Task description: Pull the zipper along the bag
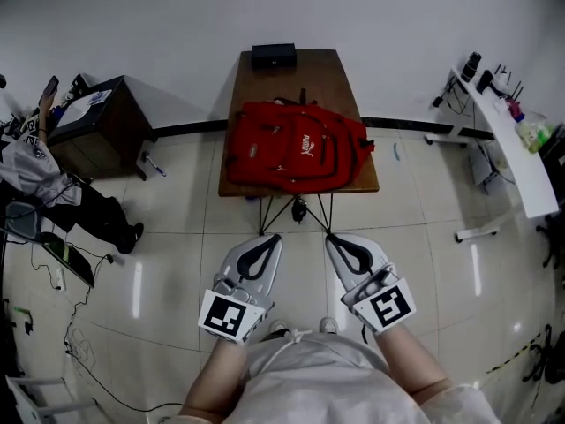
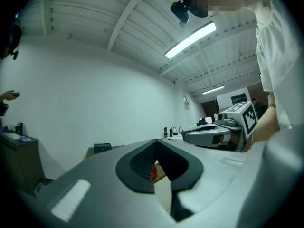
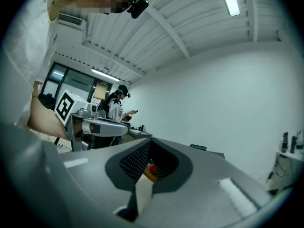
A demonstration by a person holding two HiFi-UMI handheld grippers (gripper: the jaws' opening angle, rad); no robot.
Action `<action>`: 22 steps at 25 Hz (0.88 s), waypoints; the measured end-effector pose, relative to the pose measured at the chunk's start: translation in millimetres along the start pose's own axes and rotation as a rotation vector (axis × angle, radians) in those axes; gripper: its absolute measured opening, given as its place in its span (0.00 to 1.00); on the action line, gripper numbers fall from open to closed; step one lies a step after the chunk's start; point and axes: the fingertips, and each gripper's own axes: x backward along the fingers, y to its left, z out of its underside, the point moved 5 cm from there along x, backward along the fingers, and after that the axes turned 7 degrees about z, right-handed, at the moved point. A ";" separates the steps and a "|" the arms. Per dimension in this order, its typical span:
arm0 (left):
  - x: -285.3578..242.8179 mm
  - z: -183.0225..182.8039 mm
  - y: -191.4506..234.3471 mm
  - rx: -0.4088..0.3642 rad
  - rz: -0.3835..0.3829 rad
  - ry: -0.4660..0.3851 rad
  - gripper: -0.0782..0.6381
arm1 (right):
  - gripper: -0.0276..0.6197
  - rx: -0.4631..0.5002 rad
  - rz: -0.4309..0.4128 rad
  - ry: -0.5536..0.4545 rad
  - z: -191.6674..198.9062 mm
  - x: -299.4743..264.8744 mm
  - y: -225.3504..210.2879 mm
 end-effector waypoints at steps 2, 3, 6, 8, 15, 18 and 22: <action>-3.5 0.2 -2.1 -0.003 -0.005 0.007 0.12 | 0.05 0.000 -0.009 0.004 -0.7 1.7 -6.2; -5.1 0.7 -3.4 -0.004 -0.006 0.010 0.12 | 0.05 -0.001 -0.011 0.003 -0.9 2.2 -9.1; -8.8 2.7 -7.1 -0.007 -0.002 0.016 0.12 | 0.05 0.000 -0.015 -0.004 -0.6 3.1 -13.7; -12.5 3.1 -8.7 -0.007 0.001 0.017 0.12 | 0.05 -0.008 -0.016 -0.006 1.1 4.1 -16.2; -23.6 6.0 -4.8 0.013 0.011 0.024 0.12 | 0.05 -0.012 -0.014 0.007 7.1 1.4 -24.7; -28.2 6.9 -1.9 0.014 0.015 0.019 0.12 | 0.05 -0.005 -0.009 0.003 6.2 -1.3 -27.8; -31.9 5.9 0.2 0.030 0.031 0.006 0.12 | 0.05 -0.004 -0.005 0.006 7.5 -3.1 -30.2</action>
